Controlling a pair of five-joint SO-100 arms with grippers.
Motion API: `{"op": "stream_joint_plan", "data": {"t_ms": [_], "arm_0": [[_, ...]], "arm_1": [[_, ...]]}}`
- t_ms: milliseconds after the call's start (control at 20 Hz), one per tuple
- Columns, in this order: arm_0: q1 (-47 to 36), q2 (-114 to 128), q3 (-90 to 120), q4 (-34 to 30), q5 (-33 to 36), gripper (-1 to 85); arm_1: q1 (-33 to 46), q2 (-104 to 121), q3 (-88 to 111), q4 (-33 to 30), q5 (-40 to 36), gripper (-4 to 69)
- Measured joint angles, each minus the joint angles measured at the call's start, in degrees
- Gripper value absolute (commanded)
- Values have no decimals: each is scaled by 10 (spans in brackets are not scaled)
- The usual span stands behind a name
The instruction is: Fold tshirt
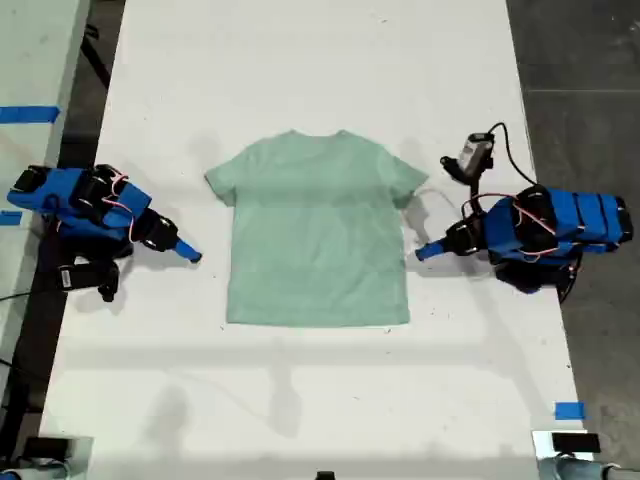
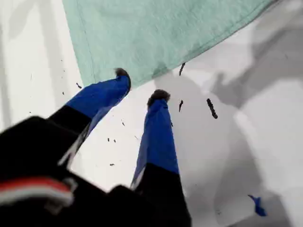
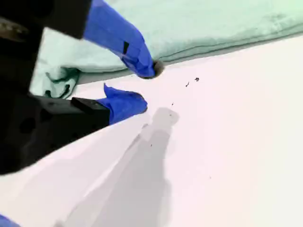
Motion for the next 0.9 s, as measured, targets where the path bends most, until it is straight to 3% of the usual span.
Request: {"op": "stream_joint_plan", "data": {"t_ms": [100,150,250,350,400,450,650,900], "arm_0": [[-17,-1,0,-6,-32,112],[-63,-2,0,-40,-100,109],[-120,-2,0,-69,-230,104],[-124,-4,0,-70,-259,75],[-120,-4,0,-69,-266,53],[-124,-4,0,-62,-280,49],[-156,-4,0,-19,-298,1],[-166,-4,0,-19,-283,1]], "arm_1": [[-8,0,0,-22,27,-10],[-21,0,0,-33,98,-10],[-13,0,0,-39,334,-10],[-13,0,0,-40,590,-10],[-13,1,0,-41,676,-10],[-13,2,0,-41,715,-10],[-21,7,0,-41,729,-10],[-40,3,-11,-41,621,-9]]}}
